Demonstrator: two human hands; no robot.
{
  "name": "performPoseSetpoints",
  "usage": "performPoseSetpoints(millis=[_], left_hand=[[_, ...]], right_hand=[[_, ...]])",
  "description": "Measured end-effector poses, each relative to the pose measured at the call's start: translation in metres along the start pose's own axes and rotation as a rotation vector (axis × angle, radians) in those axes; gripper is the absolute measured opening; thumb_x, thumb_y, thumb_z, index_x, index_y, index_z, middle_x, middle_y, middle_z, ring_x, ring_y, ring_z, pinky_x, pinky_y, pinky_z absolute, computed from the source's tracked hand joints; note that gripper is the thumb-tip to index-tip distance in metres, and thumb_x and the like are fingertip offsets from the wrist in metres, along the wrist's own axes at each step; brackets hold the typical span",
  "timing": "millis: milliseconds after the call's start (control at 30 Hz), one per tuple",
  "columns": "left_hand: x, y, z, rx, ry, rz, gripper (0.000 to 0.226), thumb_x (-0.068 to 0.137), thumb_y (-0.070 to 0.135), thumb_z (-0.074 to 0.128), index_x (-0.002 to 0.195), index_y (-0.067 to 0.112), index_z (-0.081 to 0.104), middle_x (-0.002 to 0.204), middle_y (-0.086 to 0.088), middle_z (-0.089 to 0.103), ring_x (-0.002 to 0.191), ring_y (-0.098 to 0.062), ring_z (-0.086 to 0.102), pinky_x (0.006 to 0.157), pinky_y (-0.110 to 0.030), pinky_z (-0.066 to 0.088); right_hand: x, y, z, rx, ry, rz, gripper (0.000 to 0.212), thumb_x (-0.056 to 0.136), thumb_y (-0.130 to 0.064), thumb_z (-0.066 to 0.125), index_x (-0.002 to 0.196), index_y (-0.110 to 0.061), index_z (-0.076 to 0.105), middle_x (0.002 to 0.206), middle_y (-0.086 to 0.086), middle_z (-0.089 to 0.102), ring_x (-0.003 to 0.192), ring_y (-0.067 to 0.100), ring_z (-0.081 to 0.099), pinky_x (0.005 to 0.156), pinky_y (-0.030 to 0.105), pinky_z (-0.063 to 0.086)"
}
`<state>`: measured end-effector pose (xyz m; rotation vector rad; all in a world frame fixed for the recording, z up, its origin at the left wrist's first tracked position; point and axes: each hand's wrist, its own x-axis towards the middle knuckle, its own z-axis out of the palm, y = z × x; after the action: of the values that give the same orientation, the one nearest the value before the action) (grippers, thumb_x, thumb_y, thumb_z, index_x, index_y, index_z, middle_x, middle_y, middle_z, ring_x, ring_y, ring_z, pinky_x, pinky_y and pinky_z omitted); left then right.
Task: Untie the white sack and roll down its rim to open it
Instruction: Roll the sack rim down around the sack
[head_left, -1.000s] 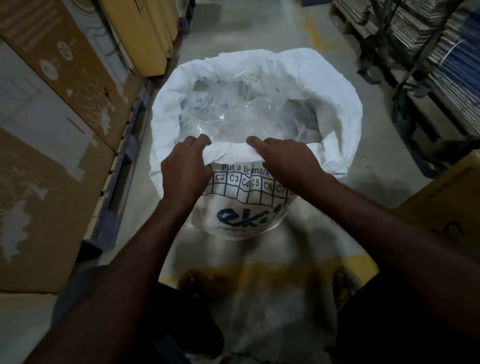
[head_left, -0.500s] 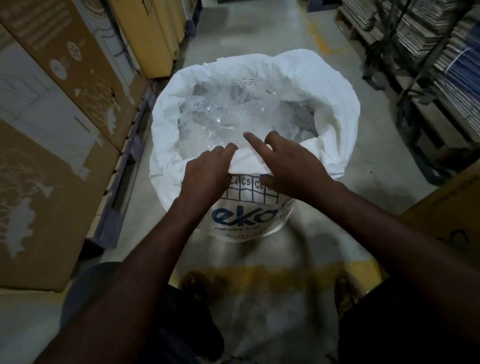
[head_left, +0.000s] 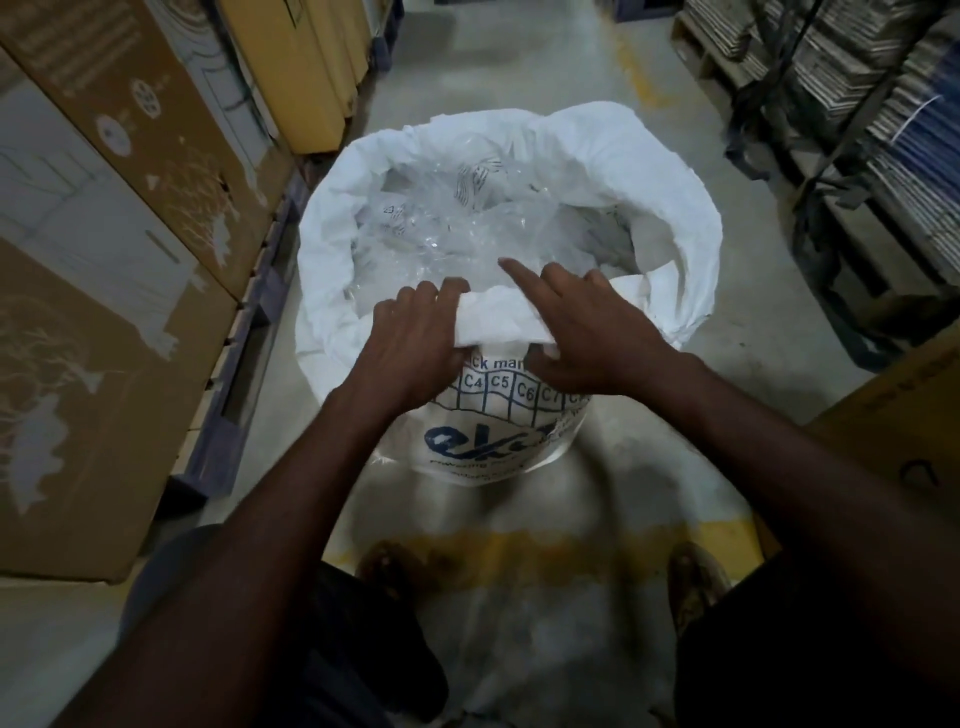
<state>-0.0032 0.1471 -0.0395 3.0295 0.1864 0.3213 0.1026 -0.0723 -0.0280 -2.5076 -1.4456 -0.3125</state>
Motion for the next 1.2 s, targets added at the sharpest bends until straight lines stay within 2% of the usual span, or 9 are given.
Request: performPoseSetpoints(millis=[100, 200, 333, 533, 667, 767, 900, 1033, 1200], left_hand=[[-0.003, -0.006, -0.005, -0.171, -0.299, -0.046, 0.1, 0.092, 0.085, 0.052, 0.17, 0.038, 0.011, 0.147, -0.009, 0.043, 0.138, -0.03, 0.04, 0.117, -0.053, 0.03], [-0.003, -0.008, -0.008, -0.226, -0.367, -0.044, 0.083, 0.104, 0.065, 0.055, 0.171, 0.037, 0.015, 0.149, -0.011, 0.042, 0.142, -0.032, 0.038, 0.121, -0.053, 0.027], [-0.007, -0.006, -0.005, -0.198, -0.126, 0.076, 0.03, 0.097, 0.024, 0.069, 0.126, 0.028, 0.065, 0.109, -0.001, 0.061, 0.107, -0.03, 0.06, 0.086, -0.045, 0.049], [-0.017, 0.013, -0.003, -0.073, 0.147, 0.032, 0.022, 0.082, 0.009, 0.065, 0.094, 0.024, 0.055, 0.085, 0.004, 0.059, 0.083, -0.023, 0.057, 0.06, -0.036, 0.037], [-0.018, 0.019, 0.004, -0.051, 0.133, 0.026, 0.033, 0.082, 0.009, 0.073, 0.097, 0.022, 0.046, 0.093, 0.006, 0.049, 0.072, -0.023, 0.048, 0.054, -0.034, 0.033], [-0.016, 0.019, 0.002, -0.08, 0.02, -0.01, 0.038, 0.081, 0.015, 0.074, 0.1, 0.023, 0.043, 0.107, 0.004, 0.049, 0.069, -0.025, 0.05, 0.055, -0.036, 0.039], [-0.015, 0.02, -0.002, -0.159, -0.21, -0.035, 0.049, 0.086, 0.025, 0.074, 0.117, 0.026, 0.036, 0.091, 0.005, 0.06, 0.076, -0.029, 0.064, 0.063, -0.038, 0.044], [-0.012, 0.015, -0.011, -0.426, -0.628, -0.072, 0.088, 0.093, 0.044, 0.082, 0.163, 0.035, 0.03, 0.128, 0.001, 0.076, 0.115, -0.023, 0.073, 0.1, -0.043, 0.059], [-0.013, -0.005, -0.031, -0.853, -0.812, -0.119, 0.05, 0.104, 0.069, 0.055, 0.142, 0.038, 0.065, 0.136, 0.013, 0.074, 0.127, -0.009, 0.069, 0.114, -0.037, 0.051]], right_hand=[[-0.007, 0.002, -0.007, 0.186, -0.188, 0.066, 0.09, 0.096, -0.069, 0.05, 0.167, -0.028, 0.013, 0.123, -0.003, 0.046, 0.102, 0.018, 0.046, 0.104, 0.043, 0.036], [-0.006, 0.012, -0.005, 0.304, -0.271, 0.093, 0.078, 0.096, -0.06, 0.063, 0.161, -0.03, 0.032, 0.128, -0.005, 0.05, 0.11, 0.015, 0.052, 0.11, 0.047, 0.037], [-0.006, 0.009, 0.0, 0.32, -0.17, 0.072, 0.044, 0.084, -0.039, 0.078, 0.122, -0.03, 0.058, 0.106, -0.007, 0.058, 0.096, 0.016, 0.061, 0.079, 0.037, 0.049], [-0.005, -0.005, 0.008, 0.233, -0.21, 0.142, 0.036, 0.081, -0.035, 0.076, 0.095, -0.028, 0.044, 0.087, -0.008, 0.061, 0.079, 0.022, 0.062, 0.057, 0.035, 0.045], [-0.003, -0.009, 0.014, -0.008, 0.065, 0.049, 0.019, 0.087, -0.016, 0.068, 0.102, -0.021, 0.057, 0.097, 0.001, 0.052, 0.072, 0.024, 0.056, 0.051, 0.031, 0.04], [-0.007, -0.015, 0.031, -0.119, 0.219, -0.092, 0.013, 0.086, -0.004, 0.065, 0.097, -0.009, 0.06, 0.095, 0.012, 0.051, 0.067, 0.023, 0.046, 0.044, 0.03, 0.035], [-0.01, -0.015, 0.044, -0.201, 0.263, -0.124, 0.021, 0.085, 0.004, 0.063, 0.097, -0.012, 0.06, 0.115, 0.016, 0.06, 0.08, 0.027, 0.055, 0.043, 0.028, 0.032], [-0.011, -0.021, 0.051, -0.17, 0.165, -0.119, 0.034, 0.089, -0.005, 0.068, 0.118, -0.017, 0.055, 0.14, 0.017, 0.059, 0.094, 0.035, 0.07, 0.046, 0.034, 0.048], [-0.003, -0.025, 0.058, -0.1, 0.162, -0.13, 0.035, 0.091, -0.011, 0.045, 0.126, -0.017, 0.044, 0.089, 0.013, 0.062, 0.062, 0.033, 0.059, 0.05, 0.038, 0.044]])
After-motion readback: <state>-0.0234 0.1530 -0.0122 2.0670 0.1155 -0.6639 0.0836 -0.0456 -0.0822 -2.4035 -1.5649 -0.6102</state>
